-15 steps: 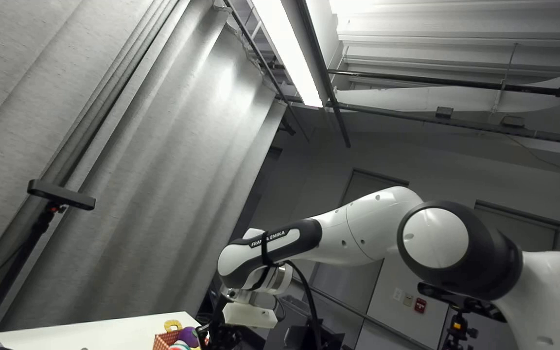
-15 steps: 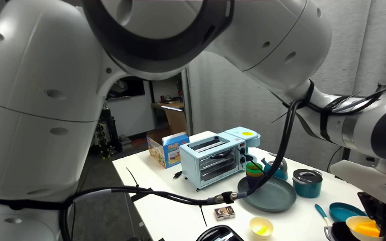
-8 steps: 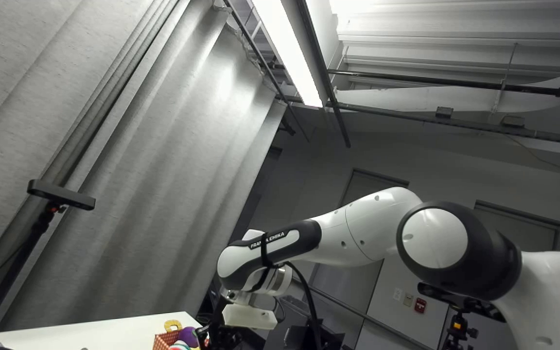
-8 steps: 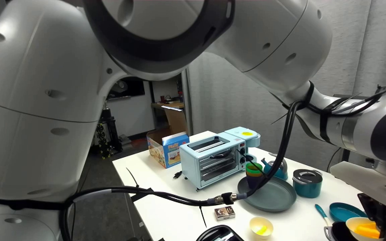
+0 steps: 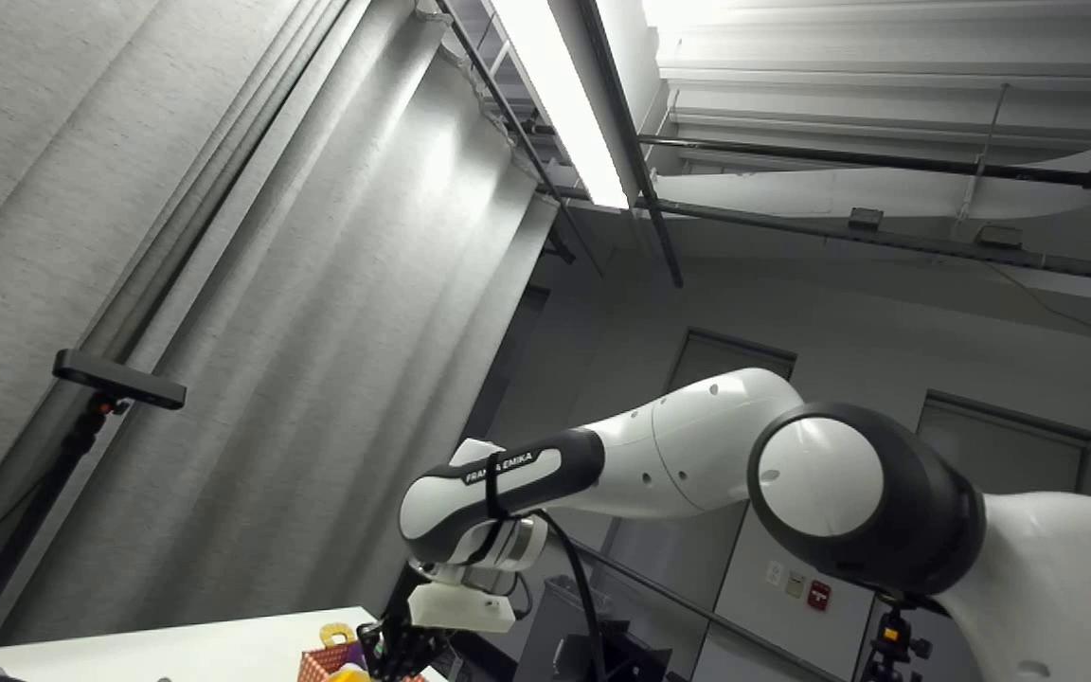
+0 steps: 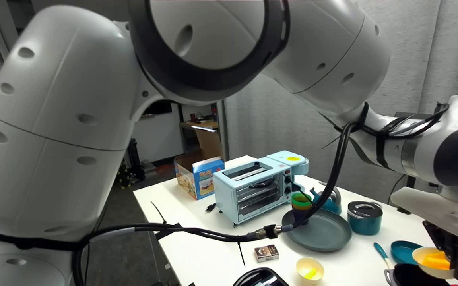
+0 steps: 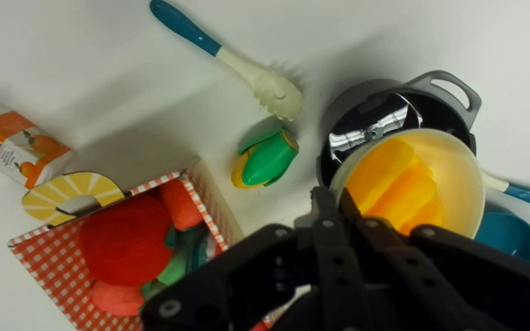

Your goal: Put the things in the white bowl in the pot

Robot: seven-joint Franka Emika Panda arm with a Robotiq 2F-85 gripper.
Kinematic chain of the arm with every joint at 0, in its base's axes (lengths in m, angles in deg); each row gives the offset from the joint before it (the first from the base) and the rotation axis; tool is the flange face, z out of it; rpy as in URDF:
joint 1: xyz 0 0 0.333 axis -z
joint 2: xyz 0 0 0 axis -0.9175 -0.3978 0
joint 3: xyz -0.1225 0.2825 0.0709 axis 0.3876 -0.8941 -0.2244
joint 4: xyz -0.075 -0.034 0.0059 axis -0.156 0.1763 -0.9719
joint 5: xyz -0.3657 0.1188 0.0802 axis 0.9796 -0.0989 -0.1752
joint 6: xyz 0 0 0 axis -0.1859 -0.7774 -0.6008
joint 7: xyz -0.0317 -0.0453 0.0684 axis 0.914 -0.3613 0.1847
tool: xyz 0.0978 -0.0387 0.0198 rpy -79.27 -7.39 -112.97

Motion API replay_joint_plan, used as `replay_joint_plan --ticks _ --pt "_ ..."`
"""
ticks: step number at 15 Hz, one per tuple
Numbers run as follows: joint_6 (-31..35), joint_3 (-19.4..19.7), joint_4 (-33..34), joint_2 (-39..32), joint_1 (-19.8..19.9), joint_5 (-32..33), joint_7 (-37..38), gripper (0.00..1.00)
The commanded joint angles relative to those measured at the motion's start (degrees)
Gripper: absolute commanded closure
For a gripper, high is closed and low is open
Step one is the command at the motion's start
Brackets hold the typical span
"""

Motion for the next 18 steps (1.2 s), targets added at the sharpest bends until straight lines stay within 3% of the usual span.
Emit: replay_joint_plan --ticks 1,5,12,18 --pt "-0.39 -0.32 7.06 -4.91 -1.08 0.97 1.34 0.99" --pt "-1.1 0.15 9.68 -7.13 -1.42 1.88 0.78 0.99" --pt "0.04 1.25 8.13 -7.52 -2.56 6.95 0.29 0.99" --pt "1.31 1.95 8.26 -7.86 -6.18 14.42 0.38 0.99"
